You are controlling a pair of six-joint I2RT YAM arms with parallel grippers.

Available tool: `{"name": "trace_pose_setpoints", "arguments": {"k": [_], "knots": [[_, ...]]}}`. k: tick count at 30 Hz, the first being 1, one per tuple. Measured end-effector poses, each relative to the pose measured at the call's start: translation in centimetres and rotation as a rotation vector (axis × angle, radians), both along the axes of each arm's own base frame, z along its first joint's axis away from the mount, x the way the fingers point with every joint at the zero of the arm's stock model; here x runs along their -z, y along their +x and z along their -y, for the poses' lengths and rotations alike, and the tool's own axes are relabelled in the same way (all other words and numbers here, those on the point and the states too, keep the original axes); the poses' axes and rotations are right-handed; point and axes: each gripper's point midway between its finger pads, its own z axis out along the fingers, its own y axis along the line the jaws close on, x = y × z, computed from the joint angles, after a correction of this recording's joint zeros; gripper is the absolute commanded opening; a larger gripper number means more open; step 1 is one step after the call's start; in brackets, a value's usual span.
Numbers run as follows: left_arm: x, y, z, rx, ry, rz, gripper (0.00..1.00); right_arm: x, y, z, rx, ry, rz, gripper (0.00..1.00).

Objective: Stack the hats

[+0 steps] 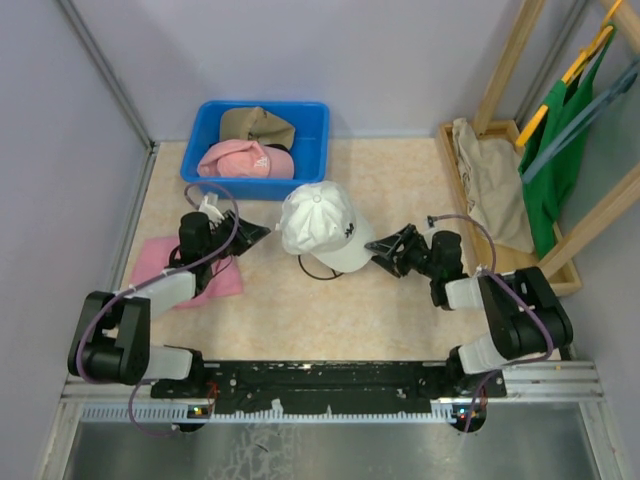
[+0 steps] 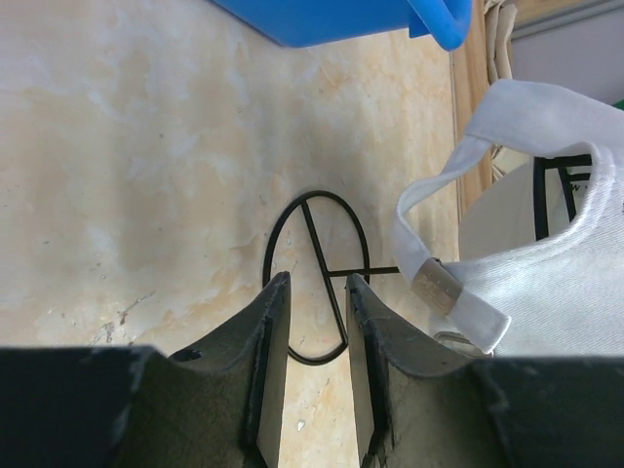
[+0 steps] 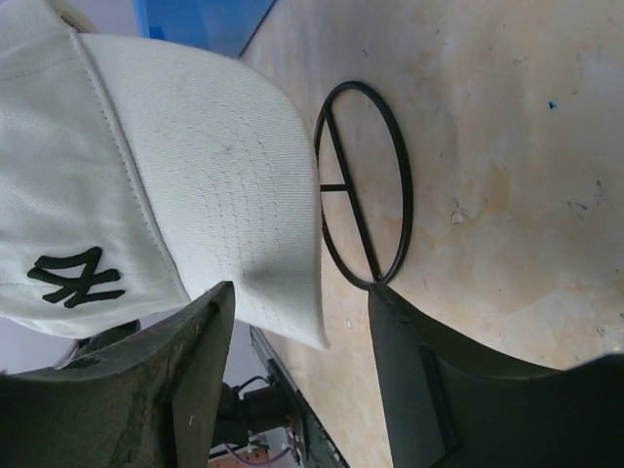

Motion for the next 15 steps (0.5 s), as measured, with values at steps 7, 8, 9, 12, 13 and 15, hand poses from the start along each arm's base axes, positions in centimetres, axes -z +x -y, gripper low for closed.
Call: {"name": "trace_pose_setpoints", "arguments": {"k": [7, 8, 9, 12, 13, 15], "knots": [[0.02, 0.24, -0.43, -0.008, 0.010, -0.007, 0.35, 0.53, 0.24, -0.77, 0.017, 0.103, -0.006, 0.50], [-0.07, 0.32, -0.47, -0.008, 0.012, -0.005, 0.35, 0.46, 0.29, -0.82, 0.021, 0.120, -0.004, 0.48], [-0.20, 0.42, -0.49, -0.009, 0.013, -0.001, 0.35, 0.30, 0.32, -0.87, 0.025, 0.140, 0.000, 0.45], [-0.35, 0.56, -0.59, -0.009, 0.014, 0.004, 0.35, 0.09, 0.36, -1.02, 0.034, 0.195, 0.007, 0.26], [-0.37, 0.58, -0.60, -0.009, 0.014, 0.004, 0.35, 0.07, 0.34, -1.06, 0.037, 0.215, 0.004, 0.19], [-0.42, 0.61, -0.63, -0.008, 0.014, 0.006, 0.35, 0.08, 0.29, -1.07, 0.044, 0.251, -0.001, 0.07]]}}
